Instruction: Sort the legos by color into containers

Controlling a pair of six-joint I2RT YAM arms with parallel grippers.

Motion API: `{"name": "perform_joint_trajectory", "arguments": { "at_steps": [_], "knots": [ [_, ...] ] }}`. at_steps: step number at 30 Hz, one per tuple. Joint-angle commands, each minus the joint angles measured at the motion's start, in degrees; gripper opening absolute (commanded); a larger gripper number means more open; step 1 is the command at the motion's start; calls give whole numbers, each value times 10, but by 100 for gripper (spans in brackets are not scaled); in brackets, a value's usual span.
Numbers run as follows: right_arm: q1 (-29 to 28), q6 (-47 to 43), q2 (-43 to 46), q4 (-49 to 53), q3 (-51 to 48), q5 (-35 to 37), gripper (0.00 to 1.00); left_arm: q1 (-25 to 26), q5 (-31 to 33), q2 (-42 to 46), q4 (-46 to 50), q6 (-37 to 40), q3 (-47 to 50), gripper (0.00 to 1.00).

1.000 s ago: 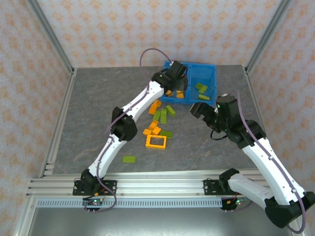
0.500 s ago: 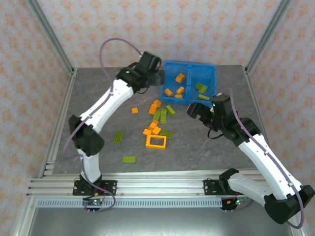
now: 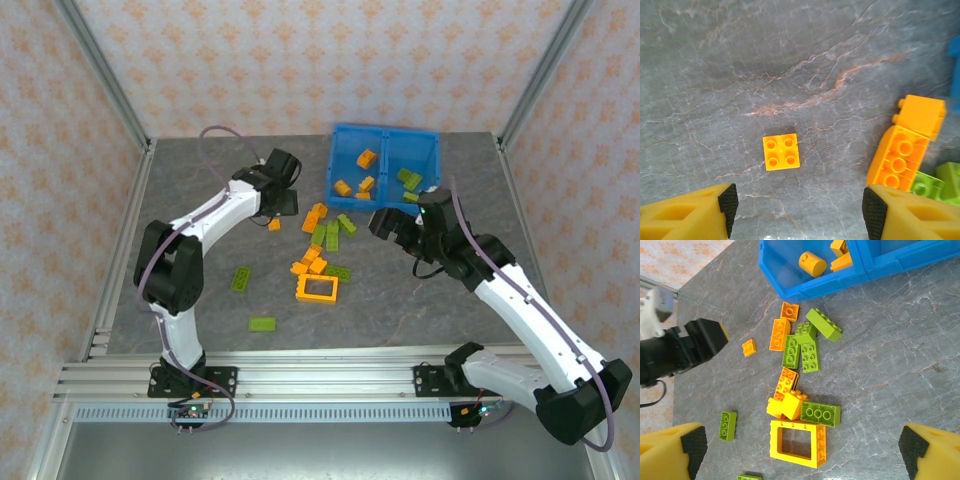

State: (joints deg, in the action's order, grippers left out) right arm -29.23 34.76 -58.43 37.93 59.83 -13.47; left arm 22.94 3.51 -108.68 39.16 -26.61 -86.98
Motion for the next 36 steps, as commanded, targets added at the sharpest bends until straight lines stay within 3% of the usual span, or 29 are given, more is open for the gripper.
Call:
{"name": "perform_joint_trajectory", "arguments": {
  "at_steps": [1,9,22,32,36],
  "knots": [
    [-4,8,11,17,-3,19,100,-13,20,-37,-35,-17,13,69],
    [-4,12,15,31,-3,23,100,-34,9,-93,-60,-20,14,65],
    [-5,20,7,25,-1,23,100,-40,-39,-125,-76,-26,28,48],
    [-6,22,-2,24,2,26,100,-39,-51,-58,-39,-14,8,33],
    [-7,23,-2,22,1,26,100,-35,-52,-13,-16,-10,-30,32]
  ]
}}
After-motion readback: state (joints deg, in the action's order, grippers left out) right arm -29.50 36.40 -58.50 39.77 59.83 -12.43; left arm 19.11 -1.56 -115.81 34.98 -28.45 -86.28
